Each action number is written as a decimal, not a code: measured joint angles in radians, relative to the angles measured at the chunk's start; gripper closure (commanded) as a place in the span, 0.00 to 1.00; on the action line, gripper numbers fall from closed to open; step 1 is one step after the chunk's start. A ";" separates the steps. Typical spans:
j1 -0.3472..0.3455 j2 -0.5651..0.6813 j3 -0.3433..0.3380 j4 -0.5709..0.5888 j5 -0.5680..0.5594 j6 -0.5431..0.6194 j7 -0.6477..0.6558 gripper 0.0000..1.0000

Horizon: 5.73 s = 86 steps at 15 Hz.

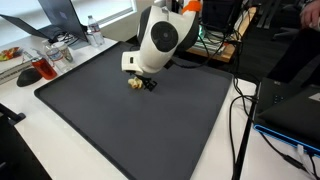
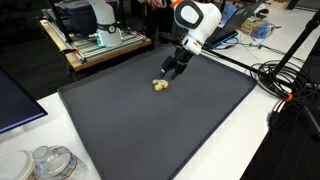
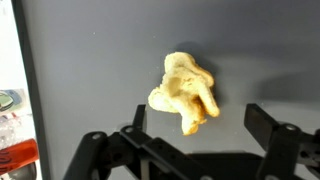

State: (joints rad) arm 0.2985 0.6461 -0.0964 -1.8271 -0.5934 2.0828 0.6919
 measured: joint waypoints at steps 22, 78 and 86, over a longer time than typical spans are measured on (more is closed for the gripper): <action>-0.283 0.190 0.119 0.580 0.542 -0.446 -0.773 0.00; -0.577 -0.303 0.128 -0.449 1.534 0.377 -1.674 0.00; -0.445 -0.489 0.126 -0.641 1.514 0.647 -1.564 0.00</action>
State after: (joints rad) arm -0.1464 0.1572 0.0296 -2.4679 0.9209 2.7301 -0.8722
